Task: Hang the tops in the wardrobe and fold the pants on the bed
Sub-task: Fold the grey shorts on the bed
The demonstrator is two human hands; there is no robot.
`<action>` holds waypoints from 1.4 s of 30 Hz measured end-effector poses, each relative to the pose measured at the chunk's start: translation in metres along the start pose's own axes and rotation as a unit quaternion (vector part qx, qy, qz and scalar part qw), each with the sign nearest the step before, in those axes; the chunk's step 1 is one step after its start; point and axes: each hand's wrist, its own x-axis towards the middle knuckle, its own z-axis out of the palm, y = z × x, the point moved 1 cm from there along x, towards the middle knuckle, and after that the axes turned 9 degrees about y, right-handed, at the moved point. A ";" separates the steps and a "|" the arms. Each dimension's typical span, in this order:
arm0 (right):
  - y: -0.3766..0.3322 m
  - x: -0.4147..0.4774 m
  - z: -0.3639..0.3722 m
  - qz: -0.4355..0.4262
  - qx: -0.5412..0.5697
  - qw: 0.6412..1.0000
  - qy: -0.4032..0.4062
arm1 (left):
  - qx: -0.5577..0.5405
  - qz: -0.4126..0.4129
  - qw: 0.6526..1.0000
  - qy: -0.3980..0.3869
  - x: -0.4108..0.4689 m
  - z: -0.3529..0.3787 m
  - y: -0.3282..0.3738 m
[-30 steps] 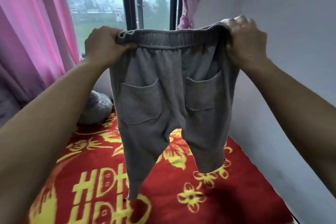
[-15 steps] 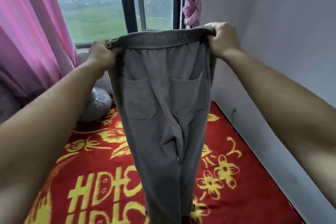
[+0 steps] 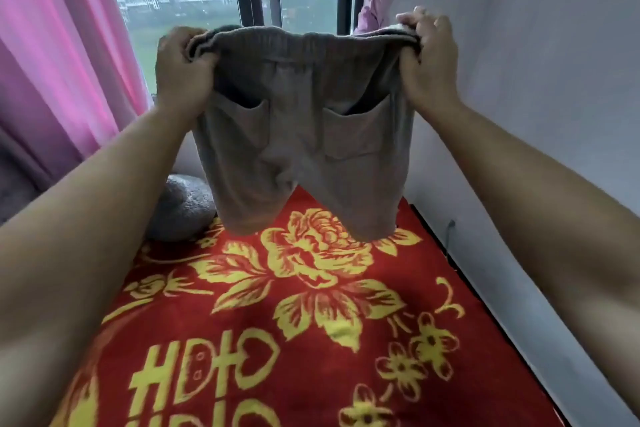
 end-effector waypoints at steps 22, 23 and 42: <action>0.121 -0.635 -0.048 0.155 -0.273 0.709 -0.631 | 0.512 -0.087 0.673 -0.527 -0.575 -0.145 -0.304; 0.122 -0.655 -0.054 0.161 -0.271 0.705 -0.635 | 0.511 -0.083 0.670 -0.532 -0.592 -0.150 -0.312; 0.188 -0.815 -0.051 0.070 -0.318 0.637 -0.699 | 0.557 -0.042 0.536 -0.633 -0.733 -0.124 -0.398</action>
